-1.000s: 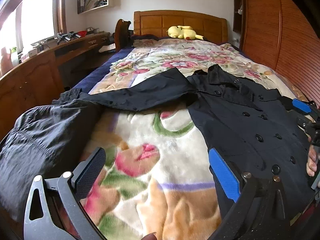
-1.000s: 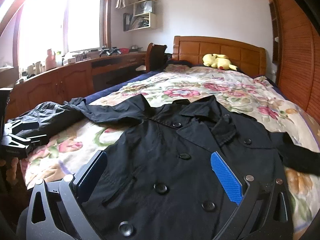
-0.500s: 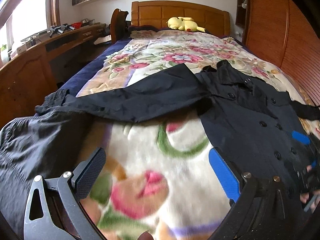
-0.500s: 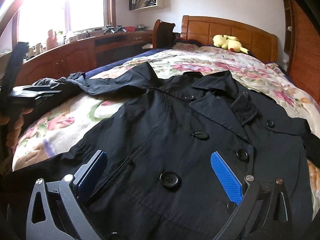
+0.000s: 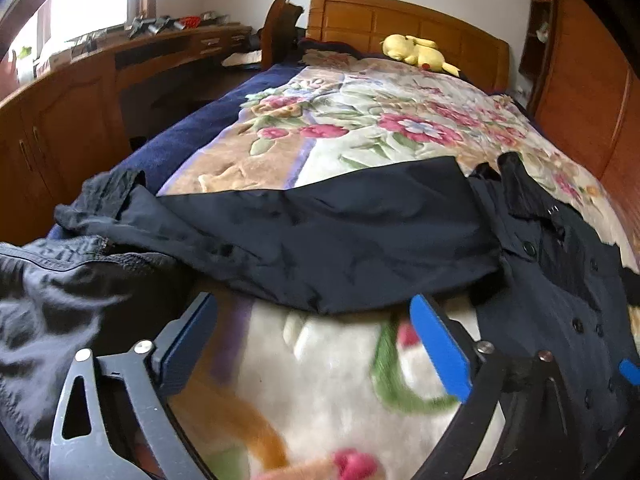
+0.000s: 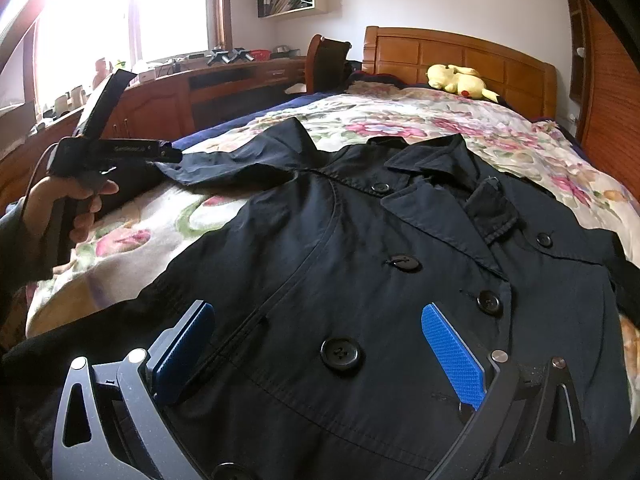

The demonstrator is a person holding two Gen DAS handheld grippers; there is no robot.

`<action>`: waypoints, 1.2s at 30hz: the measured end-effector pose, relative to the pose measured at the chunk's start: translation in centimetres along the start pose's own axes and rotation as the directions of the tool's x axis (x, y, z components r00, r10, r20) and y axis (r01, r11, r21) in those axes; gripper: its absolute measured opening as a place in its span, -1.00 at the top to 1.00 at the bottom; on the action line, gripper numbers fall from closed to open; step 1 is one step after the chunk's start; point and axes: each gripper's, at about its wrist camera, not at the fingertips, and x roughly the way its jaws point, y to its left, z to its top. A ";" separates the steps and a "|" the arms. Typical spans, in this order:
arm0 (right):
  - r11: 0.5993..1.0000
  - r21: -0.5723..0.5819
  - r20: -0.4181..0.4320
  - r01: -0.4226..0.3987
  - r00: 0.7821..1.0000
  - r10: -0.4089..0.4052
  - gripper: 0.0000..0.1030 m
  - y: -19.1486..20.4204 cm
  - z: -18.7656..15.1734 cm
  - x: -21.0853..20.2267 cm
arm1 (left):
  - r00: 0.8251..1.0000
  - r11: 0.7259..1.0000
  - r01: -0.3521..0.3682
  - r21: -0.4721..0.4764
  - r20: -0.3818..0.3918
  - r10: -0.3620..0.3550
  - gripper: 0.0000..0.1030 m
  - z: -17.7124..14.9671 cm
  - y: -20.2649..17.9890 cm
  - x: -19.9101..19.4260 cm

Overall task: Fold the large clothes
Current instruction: 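Move the left gripper down to the coat sleeve nearest it, fingers open, then close the left gripper on the sleeve and lift it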

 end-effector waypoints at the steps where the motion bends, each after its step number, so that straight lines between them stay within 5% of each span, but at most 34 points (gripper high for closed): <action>1: 1.000 -0.001 -0.001 0.000 1.000 0.000 -1.00 0.0 0.0 0.0 | 1.000 1.000 0.012 -0.021 -0.017 -0.012 -0.77 0.1 0.5 0.6; 8: 1.000 -0.005 -0.004 0.001 1.000 -0.001 -1.00 -0.1 -0.1 0.0 | 0.995 0.988 0.039 -0.146 -0.082 -0.051 -0.20 -0.2 2.5 3.1; 21: 1.000 -0.022 -0.003 0.003 1.000 -0.003 -1.00 0.3 -0.3 0.0 | 0.991 0.983 0.009 -0.182 -0.127 -0.033 -0.03 0.2 2.5 5.6; 26: 1.000 -0.020 -0.004 0.001 1.000 -0.001 -1.00 0.2 -0.3 0.0 | 0.991 0.980 0.019 -0.197 -0.126 -0.044 0.63 0.7 2.7 6.2; 29: 1.000 -0.021 -0.004 0.000 1.000 0.000 -1.00 0.2 -0.3 0.0 | 0.993 0.990 0.015 -0.139 -0.116 -0.032 0.85 1.0 1.7 5.9; 36: 1.000 -0.024 0.000 -0.014 1.000 0.014 -1.00 0.1 -0.2 -0.2 | 0.999 1.000 0.007 -0.016 -0.045 -0.008 0.95 2.6 -2.0 2.3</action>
